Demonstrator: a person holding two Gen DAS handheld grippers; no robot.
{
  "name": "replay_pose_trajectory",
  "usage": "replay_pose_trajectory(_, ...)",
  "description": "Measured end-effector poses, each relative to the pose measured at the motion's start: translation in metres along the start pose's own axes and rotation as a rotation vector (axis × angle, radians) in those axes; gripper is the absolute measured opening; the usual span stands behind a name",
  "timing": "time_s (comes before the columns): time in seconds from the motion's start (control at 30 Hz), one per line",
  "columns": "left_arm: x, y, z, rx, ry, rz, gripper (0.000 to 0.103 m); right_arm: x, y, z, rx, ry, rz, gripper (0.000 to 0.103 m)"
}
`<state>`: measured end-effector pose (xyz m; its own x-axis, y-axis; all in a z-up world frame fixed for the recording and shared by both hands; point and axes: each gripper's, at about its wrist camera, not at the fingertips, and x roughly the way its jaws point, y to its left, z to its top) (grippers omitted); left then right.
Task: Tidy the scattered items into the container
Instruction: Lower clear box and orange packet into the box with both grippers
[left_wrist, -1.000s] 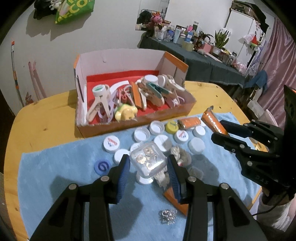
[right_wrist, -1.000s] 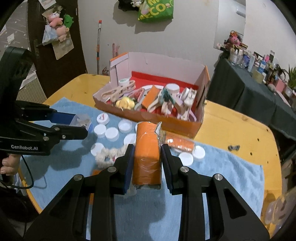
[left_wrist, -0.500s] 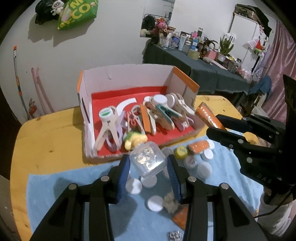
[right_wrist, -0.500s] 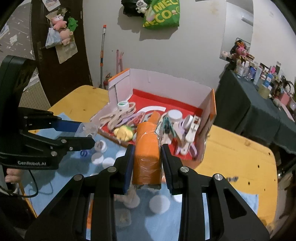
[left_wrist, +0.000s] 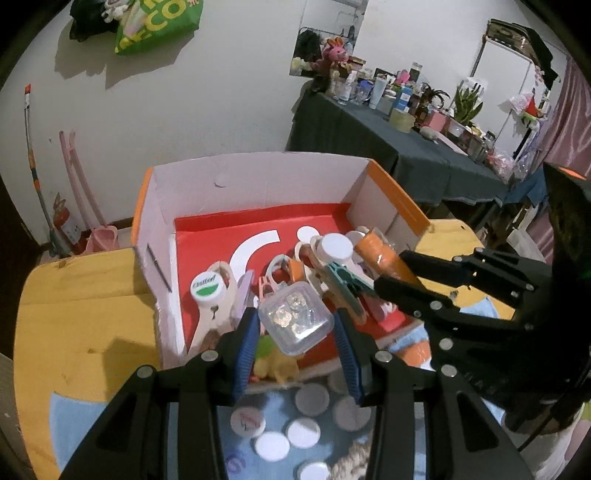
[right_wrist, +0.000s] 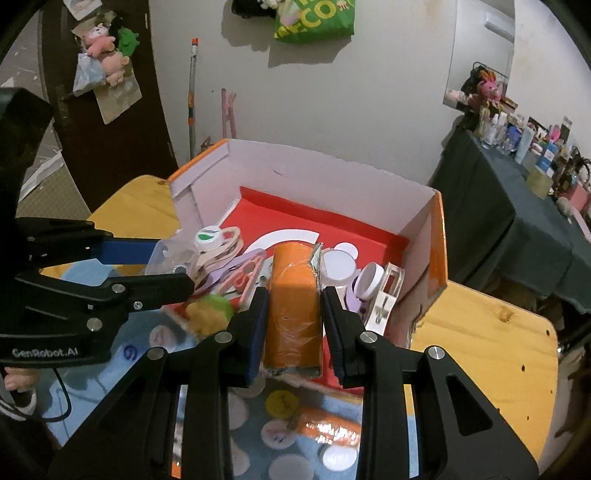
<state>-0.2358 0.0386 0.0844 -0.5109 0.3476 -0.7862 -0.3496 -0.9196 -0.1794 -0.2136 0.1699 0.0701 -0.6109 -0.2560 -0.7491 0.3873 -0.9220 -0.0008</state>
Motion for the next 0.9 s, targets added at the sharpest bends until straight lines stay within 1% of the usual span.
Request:
replay_pose_trajectory(0.13, 0.019, 0.004, 0.009, -0.024, 0.025, -0.003, 0.044, 0.017, -0.006, 0.006, 0.011, 0.031, -0.003, 0.028)
replay_pose_trajectory(0.4, 0.051, 0.018, 0.011, -0.084, 0.069, -0.002, 0.044, 0.043, -0.009, 0.014, 0.011, 0.083, -0.01, 0.028)
replay_pose_trajectory(0.73, 0.048, 0.036, 0.01, -0.131, 0.064, -0.004, 0.044, 0.051, 0.002, 0.02, -0.01, 0.094, 0.0, 0.028)
replay_pose_trajectory(0.9, 0.048, 0.042, 0.009, -0.145, 0.068, 0.009, 0.044, 0.059, 0.009, 0.021, -0.019, 0.112, -0.002, 0.028)
